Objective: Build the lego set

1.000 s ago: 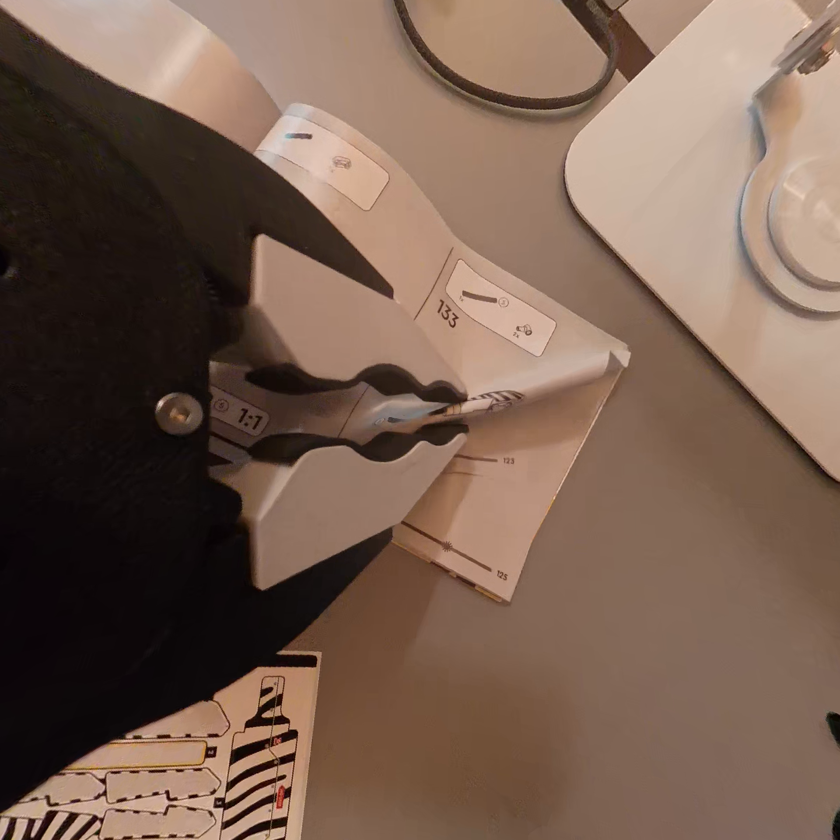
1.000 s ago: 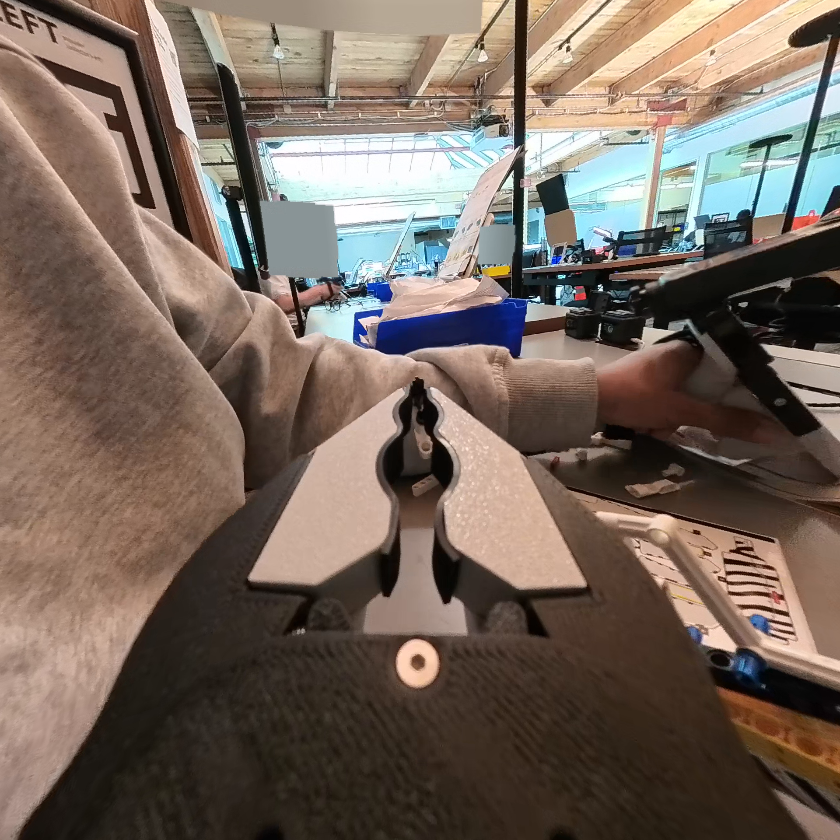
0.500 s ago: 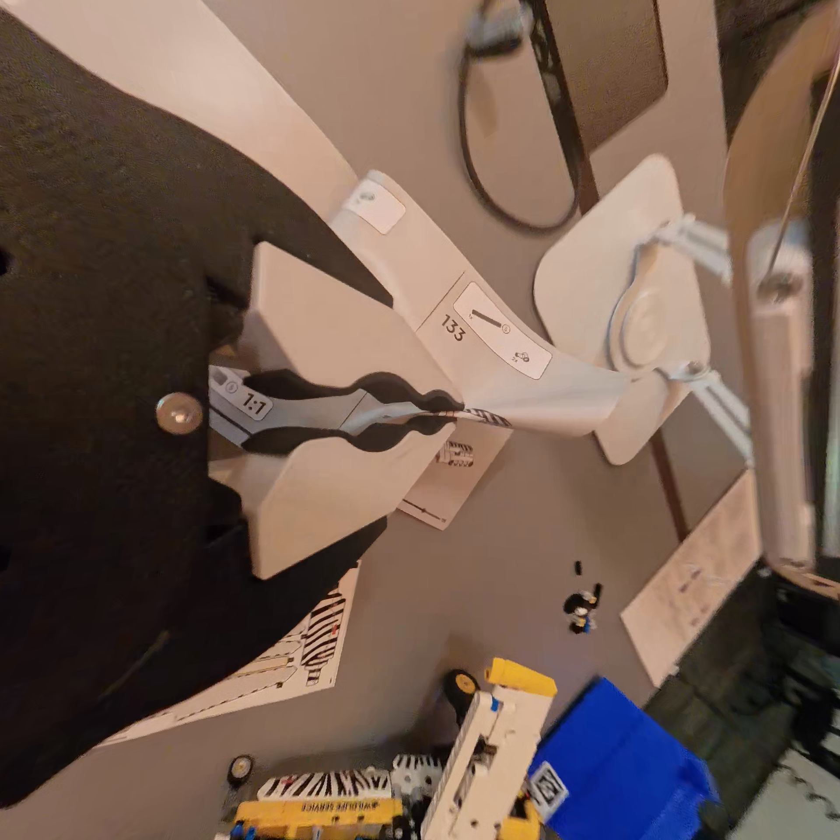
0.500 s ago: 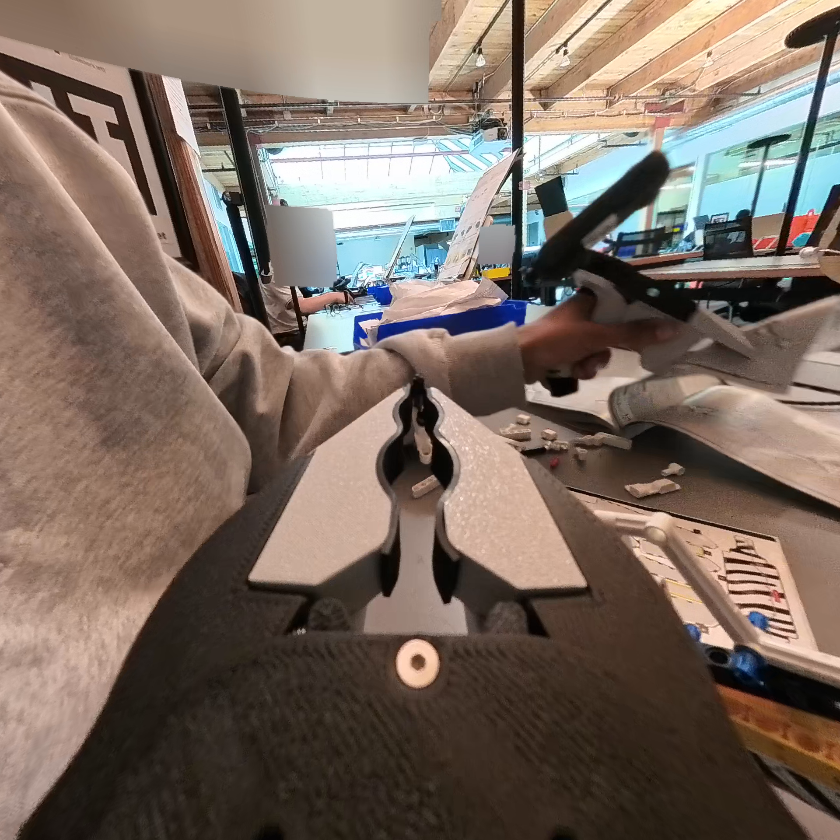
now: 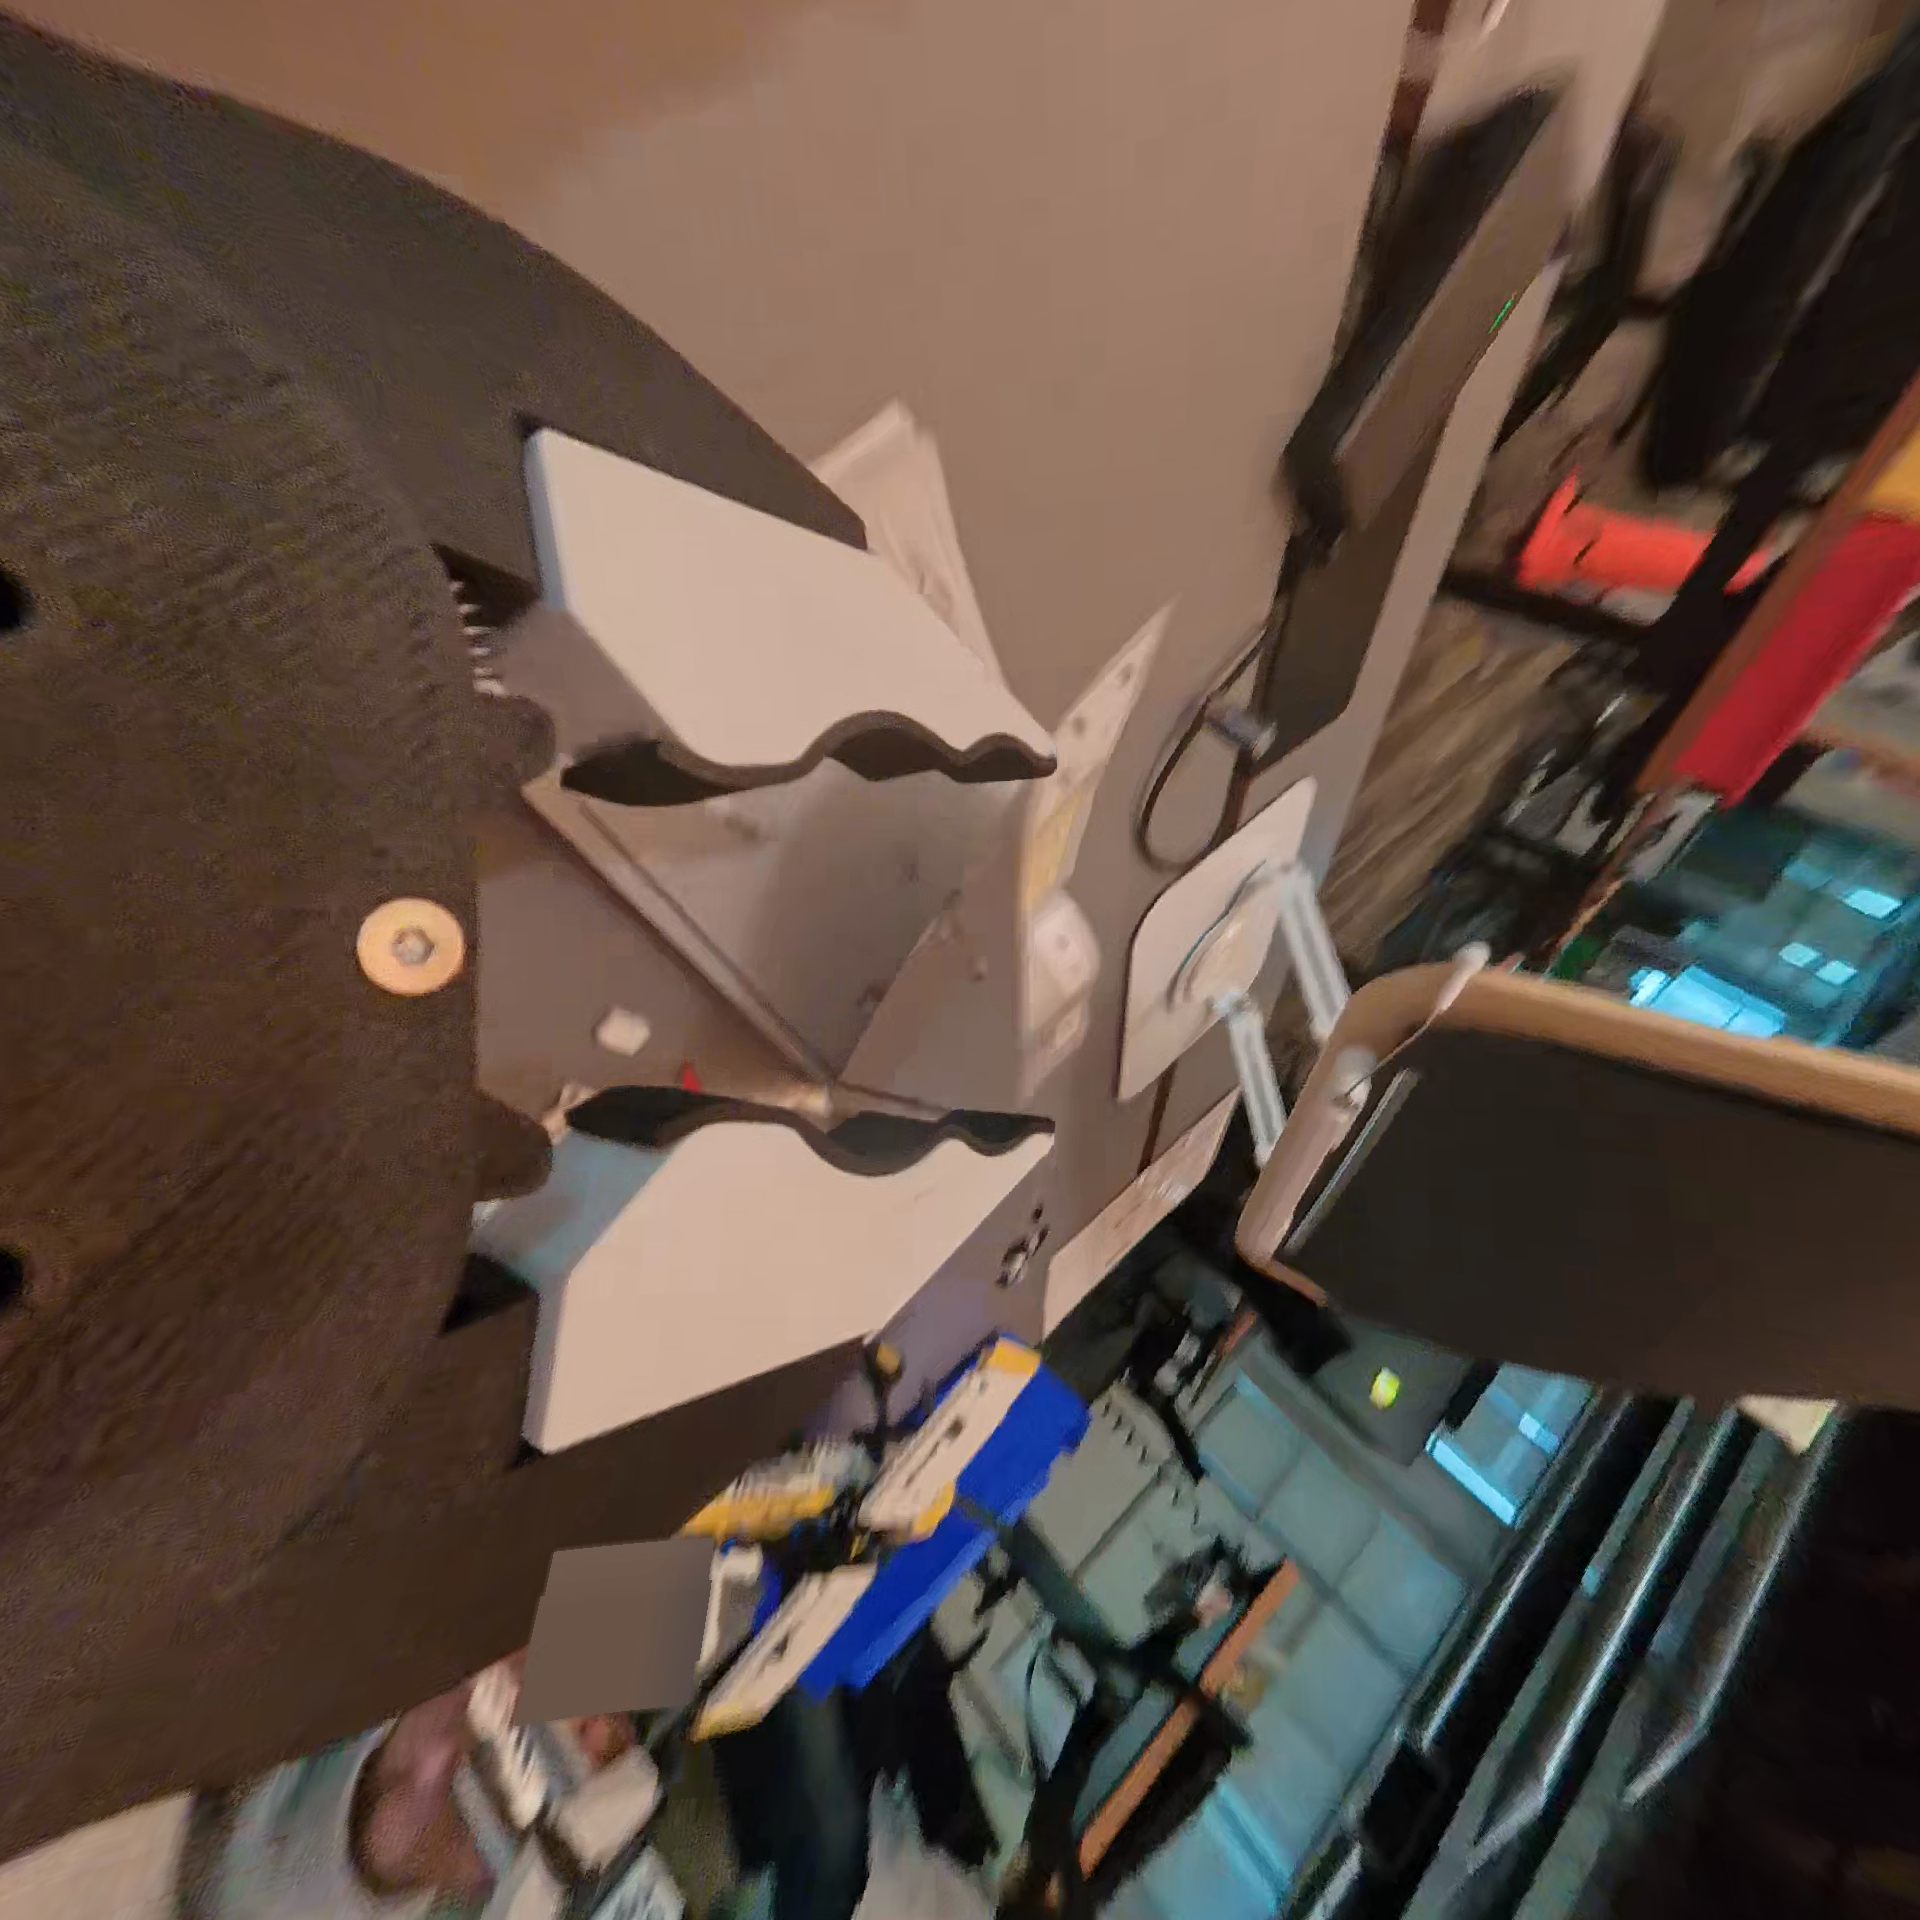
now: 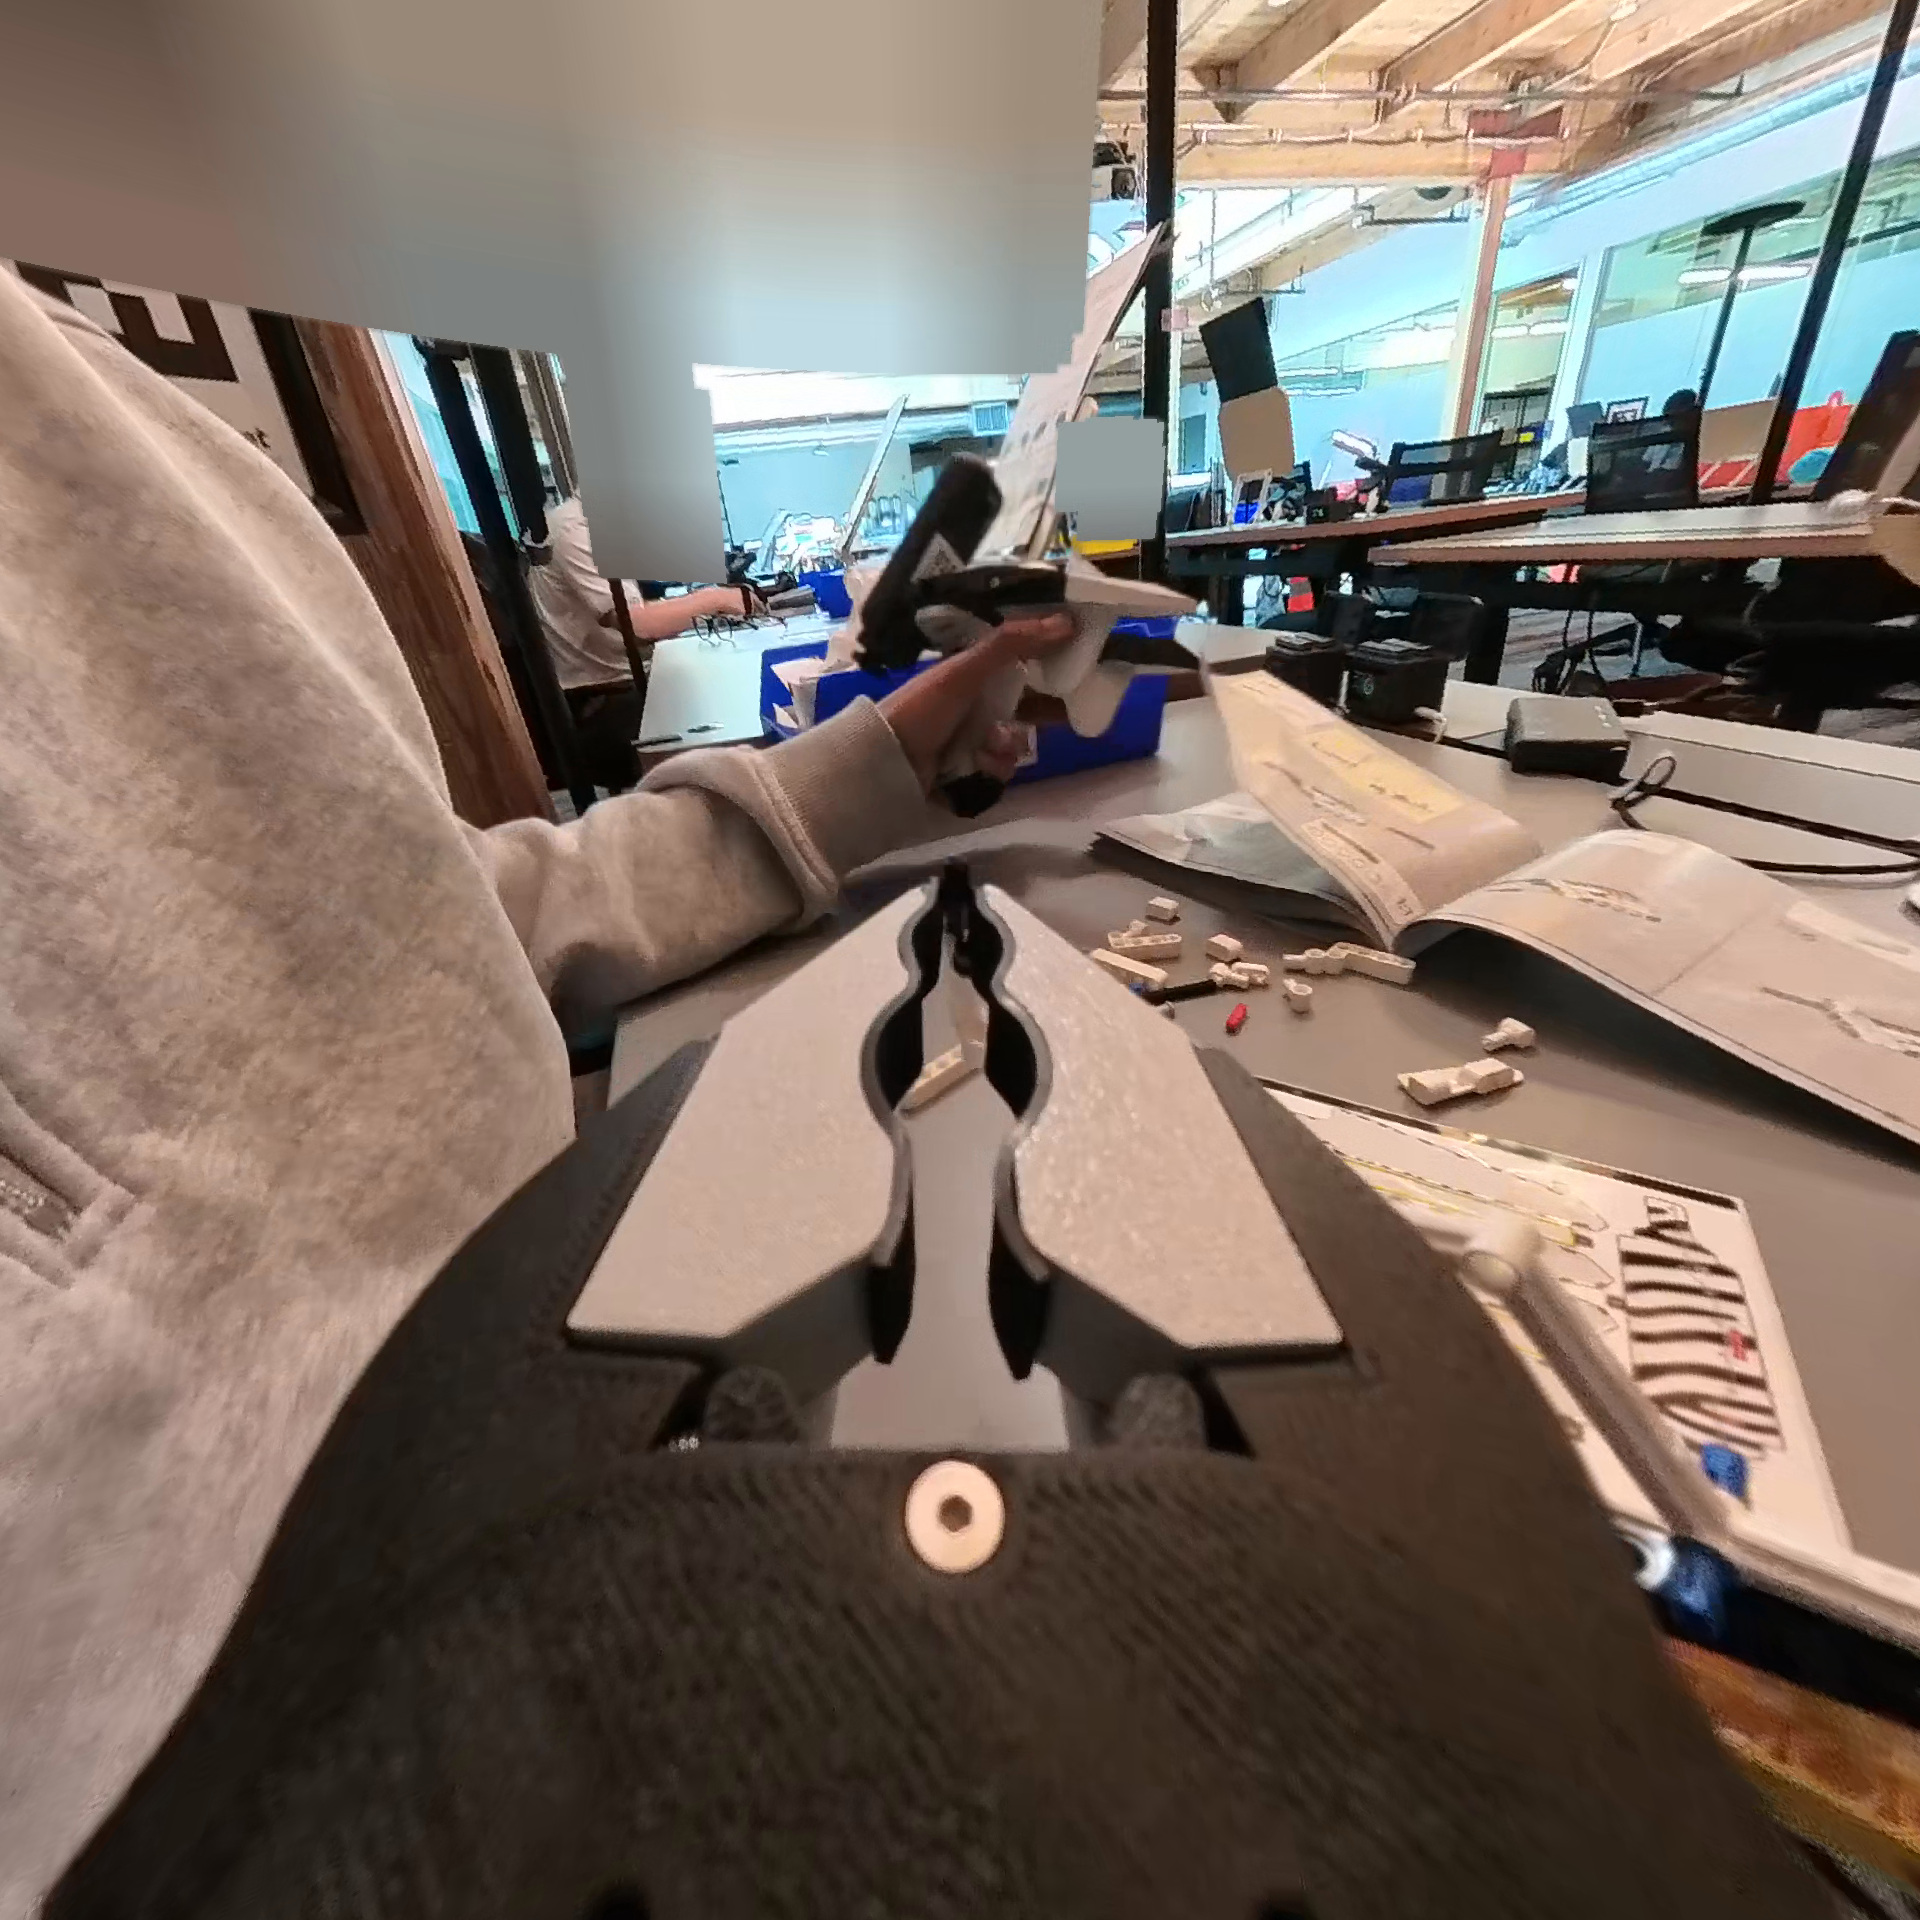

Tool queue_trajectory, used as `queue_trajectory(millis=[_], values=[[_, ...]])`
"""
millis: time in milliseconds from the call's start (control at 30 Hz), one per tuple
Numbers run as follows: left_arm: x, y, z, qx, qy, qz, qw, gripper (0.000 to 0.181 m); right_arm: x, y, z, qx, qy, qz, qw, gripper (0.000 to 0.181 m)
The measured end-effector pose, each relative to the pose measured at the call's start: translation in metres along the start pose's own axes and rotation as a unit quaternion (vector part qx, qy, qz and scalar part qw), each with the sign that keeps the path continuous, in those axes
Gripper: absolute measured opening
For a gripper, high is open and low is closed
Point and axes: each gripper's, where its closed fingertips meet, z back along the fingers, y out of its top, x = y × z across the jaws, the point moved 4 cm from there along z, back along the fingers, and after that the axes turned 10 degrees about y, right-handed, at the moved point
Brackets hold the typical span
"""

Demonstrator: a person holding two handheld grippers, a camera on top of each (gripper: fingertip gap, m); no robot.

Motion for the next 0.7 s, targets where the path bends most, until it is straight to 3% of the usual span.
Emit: queue_trajectory(millis=[67,167,700], values=[[-0.009,0.007,0.006,0.034,0.032,-0.019,0.999,0.065,0.0,-0.002,-0.003,-0.011,-0.001,0.005,1.0,0.003],[-0.001,0.009,0.005,0.051,0.021,-0.029,0.998,0.064,-0.001,-0.004,-0.005,-0.021,-0.001,0.013,1.0,0.003],[0.01,-0.018,-0.017,-0.01,0.007,-0.034,0.999,0.051,-0.009,-0.003,-0.004,-0.014,0.007,0.045,0.999,0.002]])
